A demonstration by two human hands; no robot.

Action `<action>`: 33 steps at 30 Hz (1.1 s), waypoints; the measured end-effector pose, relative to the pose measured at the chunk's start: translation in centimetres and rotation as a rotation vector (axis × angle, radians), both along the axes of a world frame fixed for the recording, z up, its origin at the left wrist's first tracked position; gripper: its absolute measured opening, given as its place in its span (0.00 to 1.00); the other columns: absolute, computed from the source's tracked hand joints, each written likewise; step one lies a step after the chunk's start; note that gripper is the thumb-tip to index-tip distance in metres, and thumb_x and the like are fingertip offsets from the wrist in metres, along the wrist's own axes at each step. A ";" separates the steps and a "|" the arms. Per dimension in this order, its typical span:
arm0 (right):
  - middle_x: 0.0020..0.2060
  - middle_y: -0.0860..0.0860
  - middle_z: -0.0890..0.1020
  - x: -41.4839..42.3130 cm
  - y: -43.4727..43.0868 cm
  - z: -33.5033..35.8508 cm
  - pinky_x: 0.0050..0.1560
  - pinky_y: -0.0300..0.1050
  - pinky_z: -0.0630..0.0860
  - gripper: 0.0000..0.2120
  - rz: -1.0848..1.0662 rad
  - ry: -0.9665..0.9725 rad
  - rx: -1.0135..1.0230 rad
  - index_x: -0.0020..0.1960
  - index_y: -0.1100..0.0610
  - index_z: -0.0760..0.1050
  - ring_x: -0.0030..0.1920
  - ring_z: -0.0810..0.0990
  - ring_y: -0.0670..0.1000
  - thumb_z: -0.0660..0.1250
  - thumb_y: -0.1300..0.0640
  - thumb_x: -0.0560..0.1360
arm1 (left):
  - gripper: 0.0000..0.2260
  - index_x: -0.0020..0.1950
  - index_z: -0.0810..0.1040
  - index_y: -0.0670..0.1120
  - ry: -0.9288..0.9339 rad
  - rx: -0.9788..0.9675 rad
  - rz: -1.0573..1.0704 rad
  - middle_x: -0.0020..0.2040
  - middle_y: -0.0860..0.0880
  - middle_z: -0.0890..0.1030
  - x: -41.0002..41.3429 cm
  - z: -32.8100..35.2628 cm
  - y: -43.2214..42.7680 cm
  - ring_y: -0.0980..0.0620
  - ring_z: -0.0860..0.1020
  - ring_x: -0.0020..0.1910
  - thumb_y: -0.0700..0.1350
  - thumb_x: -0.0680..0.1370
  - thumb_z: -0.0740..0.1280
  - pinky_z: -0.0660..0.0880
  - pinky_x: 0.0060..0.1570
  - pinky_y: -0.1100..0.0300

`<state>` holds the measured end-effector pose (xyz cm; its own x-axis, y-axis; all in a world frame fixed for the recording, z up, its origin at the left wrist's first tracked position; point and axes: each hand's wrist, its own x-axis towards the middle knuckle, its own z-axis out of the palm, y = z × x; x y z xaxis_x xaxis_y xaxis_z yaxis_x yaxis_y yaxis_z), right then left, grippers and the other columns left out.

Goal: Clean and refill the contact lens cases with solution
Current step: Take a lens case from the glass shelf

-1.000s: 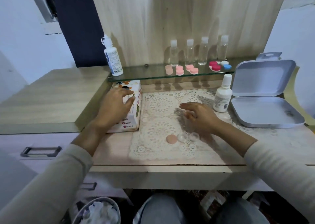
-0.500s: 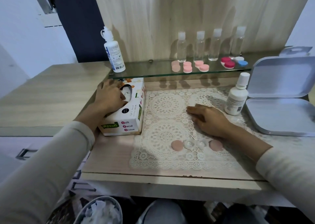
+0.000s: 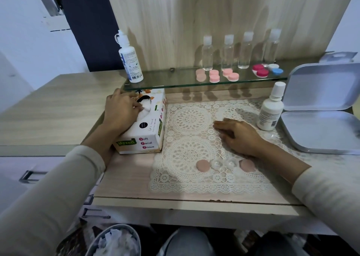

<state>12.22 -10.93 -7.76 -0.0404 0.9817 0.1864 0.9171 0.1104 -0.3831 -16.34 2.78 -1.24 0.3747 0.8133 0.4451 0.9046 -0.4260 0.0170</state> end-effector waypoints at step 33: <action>0.38 0.50 0.82 -3.5 -9.6 4.4 0.49 0.44 0.75 0.06 -0.035 0.643 0.071 0.41 0.56 0.81 0.42 0.79 0.50 0.73 0.65 0.67 | 0.03 0.44 0.83 0.43 -0.586 -0.333 -0.560 0.38 0.55 0.81 8.2 -2.6 -16.6 0.65 0.77 0.37 0.39 0.73 0.71 0.72 0.43 0.74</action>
<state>8.68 -20.51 -3.34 0.1325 0.9648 0.2272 0.5106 0.1300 -0.8499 -8.18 -13.81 -3.82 0.5431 0.7001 0.4636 0.3704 -0.6952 0.6160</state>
